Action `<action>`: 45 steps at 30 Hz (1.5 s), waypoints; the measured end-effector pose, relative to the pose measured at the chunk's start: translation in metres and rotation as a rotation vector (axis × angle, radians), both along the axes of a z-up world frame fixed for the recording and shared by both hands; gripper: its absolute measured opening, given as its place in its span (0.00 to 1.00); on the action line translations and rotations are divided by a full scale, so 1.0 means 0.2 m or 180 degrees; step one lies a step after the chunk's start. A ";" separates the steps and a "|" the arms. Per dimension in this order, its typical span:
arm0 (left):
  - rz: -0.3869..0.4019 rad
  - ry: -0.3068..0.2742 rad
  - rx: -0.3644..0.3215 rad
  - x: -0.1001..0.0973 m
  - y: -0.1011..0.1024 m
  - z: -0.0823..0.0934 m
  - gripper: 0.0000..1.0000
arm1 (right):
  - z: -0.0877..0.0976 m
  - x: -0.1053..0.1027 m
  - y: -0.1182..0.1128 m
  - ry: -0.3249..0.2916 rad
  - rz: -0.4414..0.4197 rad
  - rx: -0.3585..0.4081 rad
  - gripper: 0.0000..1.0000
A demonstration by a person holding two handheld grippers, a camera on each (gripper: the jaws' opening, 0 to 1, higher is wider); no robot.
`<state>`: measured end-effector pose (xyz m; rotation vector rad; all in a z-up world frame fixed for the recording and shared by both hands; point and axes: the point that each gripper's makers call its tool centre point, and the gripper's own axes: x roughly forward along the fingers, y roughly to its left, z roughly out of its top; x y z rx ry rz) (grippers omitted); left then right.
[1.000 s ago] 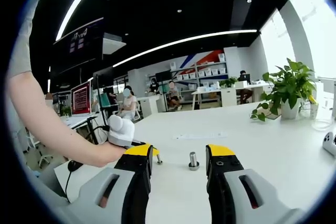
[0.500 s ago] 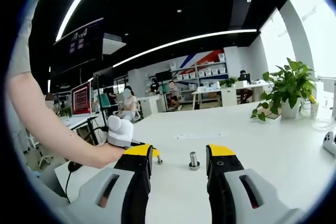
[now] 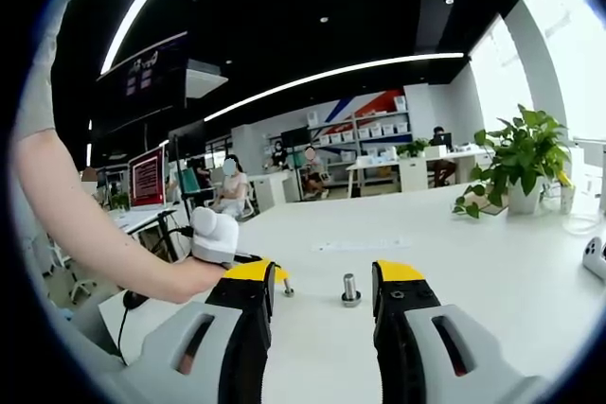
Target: Place the washer onto the threaded stud by aligning its center hole with the stud, sliding it down to the base, and recovering from edge contact or off-axis alignment until the washer reaches the visible bottom stop.
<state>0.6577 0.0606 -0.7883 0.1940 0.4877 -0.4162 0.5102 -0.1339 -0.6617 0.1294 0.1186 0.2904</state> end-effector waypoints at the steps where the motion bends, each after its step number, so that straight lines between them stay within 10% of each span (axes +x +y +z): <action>1: 0.0009 0.0002 -0.0016 0.00 0.00 0.00 0.16 | 0.00 0.00 0.00 -0.0005 -0.0003 0.0000 0.43; 45: 0.0193 -0.0172 -0.0411 -0.25 0.07 0.25 0.20 | -0.01 -0.01 0.04 -0.0033 0.0118 -0.0173 0.43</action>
